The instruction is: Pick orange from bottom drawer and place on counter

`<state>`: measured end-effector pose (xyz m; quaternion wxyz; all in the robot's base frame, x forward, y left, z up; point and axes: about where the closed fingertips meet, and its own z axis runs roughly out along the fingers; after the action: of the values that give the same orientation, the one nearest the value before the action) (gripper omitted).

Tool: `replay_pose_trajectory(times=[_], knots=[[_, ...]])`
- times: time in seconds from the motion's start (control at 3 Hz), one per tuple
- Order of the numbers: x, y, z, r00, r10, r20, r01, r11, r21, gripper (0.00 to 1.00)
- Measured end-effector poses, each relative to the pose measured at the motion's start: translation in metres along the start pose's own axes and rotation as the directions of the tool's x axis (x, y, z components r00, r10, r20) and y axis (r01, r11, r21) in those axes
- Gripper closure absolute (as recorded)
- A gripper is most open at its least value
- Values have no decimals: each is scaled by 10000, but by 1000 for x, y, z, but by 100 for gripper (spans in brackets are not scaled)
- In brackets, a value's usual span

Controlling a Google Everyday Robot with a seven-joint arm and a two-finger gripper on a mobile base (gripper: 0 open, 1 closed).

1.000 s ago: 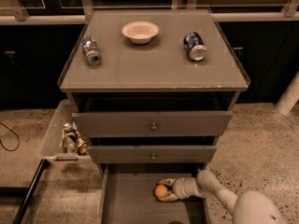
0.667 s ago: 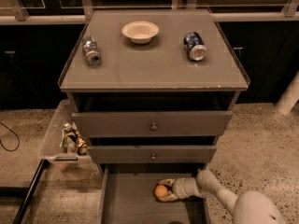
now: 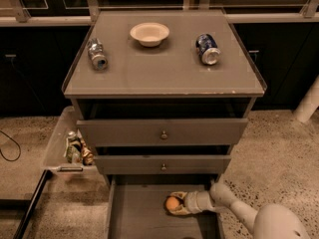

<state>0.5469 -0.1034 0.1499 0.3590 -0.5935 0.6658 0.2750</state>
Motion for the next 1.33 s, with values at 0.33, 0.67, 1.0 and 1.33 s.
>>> replay_pose_trajectory(times=[0.33, 0.67, 1.0, 1.33], knots=[[-25, -3, -23, 9980, -404, -491, 418, 9988, 271, 100], [-38, -6, -37, 9957, -603, -701, 639, 9967, 500, 100], [-37, -4, -36, 9957, -605, -702, 641, 9967, 500, 100], [-63, 0, -54, 9920, -951, -832, 1003, 9931, 605, 100]])
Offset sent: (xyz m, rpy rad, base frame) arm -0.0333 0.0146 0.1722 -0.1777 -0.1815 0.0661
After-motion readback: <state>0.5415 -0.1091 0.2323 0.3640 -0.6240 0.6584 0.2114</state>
